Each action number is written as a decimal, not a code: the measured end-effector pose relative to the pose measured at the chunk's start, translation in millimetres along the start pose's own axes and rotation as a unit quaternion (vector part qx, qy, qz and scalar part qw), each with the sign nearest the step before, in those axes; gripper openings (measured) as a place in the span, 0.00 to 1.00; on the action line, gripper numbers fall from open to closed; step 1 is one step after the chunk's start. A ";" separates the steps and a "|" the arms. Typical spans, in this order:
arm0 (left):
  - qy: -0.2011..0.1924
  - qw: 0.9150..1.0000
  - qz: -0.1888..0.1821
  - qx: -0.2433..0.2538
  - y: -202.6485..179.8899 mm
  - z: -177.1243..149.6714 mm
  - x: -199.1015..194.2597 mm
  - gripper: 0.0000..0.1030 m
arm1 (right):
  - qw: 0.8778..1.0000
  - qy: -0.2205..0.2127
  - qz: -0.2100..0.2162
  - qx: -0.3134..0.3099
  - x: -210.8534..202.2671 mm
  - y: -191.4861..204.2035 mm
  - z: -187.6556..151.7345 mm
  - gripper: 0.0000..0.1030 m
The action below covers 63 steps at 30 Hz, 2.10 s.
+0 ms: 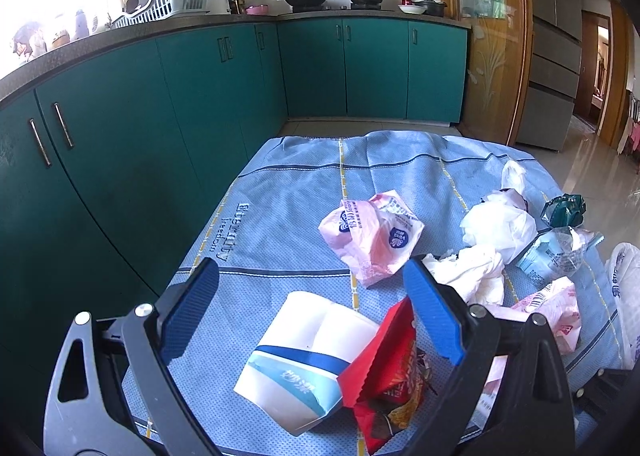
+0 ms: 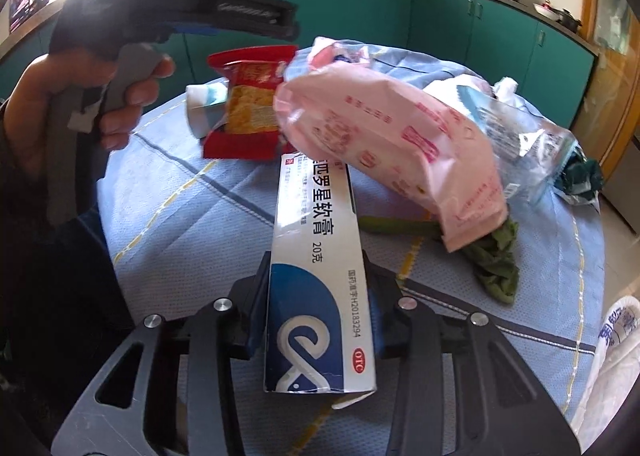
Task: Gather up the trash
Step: 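Grasp the white-blue ointment box with the right tool, then lift the ointment box with the right tool while the left tool grasps the red snack bag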
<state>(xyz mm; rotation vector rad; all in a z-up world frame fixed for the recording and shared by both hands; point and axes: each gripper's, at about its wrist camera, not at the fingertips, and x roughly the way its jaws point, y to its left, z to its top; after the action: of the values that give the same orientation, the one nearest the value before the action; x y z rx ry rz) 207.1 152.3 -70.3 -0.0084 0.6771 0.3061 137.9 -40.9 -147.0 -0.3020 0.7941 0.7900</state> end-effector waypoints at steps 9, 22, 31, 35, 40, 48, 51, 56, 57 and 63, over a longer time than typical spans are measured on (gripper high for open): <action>0.001 1.000 0.000 0.002 -0.8 -0.9 0.1 0.91 | 1.000 -0.009 -0.026 0.014 -0.9 -8.5 2.0 0.66; 0.003 1.000 0.001 0.007 -1.1 -1.5 1.4 0.92 | 1.000 -0.003 0.015 -0.017 2.7 12.8 2.2 0.42; 0.005 1.000 0.002 0.008 -1.8 -2.3 3.3 0.92 | 0.998 -0.038 0.041 -0.015 -13.2 13.5 5.4 0.38; 0.008 1.000 0.004 0.007 -1.6 -3.0 4.6 0.92 | 0.997 -0.062 0.048 -0.002 -24.0 7.9 8.5 0.38; 0.010 1.000 0.003 0.007 -1.3 -4.1 4.7 0.92 | 0.998 -0.048 0.033 0.012 -18.5 0.5 7.6 0.38; 0.014 1.000 0.007 0.006 -1.3 -4.4 5.8 0.92 | 0.993 -0.071 0.090 0.011 -31.4 4.3 8.5 0.38; 0.015 1.000 0.008 0.007 -0.9 -4.4 6.0 0.92 | 0.993 -0.077 0.090 0.001 -33.2 11.1 8.9 0.38; 0.015 1.000 0.010 0.005 -0.5 -4.3 6.0 0.92 | 0.989 -0.112 0.096 0.017 -50.4 4.6 11.4 0.38; 0.015 1.000 0.010 0.005 -0.4 -4.3 5.9 0.92 | 0.989 -0.117 0.092 0.024 -52.8 1.2 11.7 0.38; 0.013 1.000 0.008 0.004 -0.3 -4.7 5.8 0.92 | 0.984 -0.139 0.093 0.060 -64.7 -19.8 10.6 0.38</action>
<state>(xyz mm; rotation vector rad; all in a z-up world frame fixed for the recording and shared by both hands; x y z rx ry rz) 208.5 153.2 -77.5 0.0010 0.7053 0.3200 129.4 -82.4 -93.1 -0.0082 0.6083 0.9330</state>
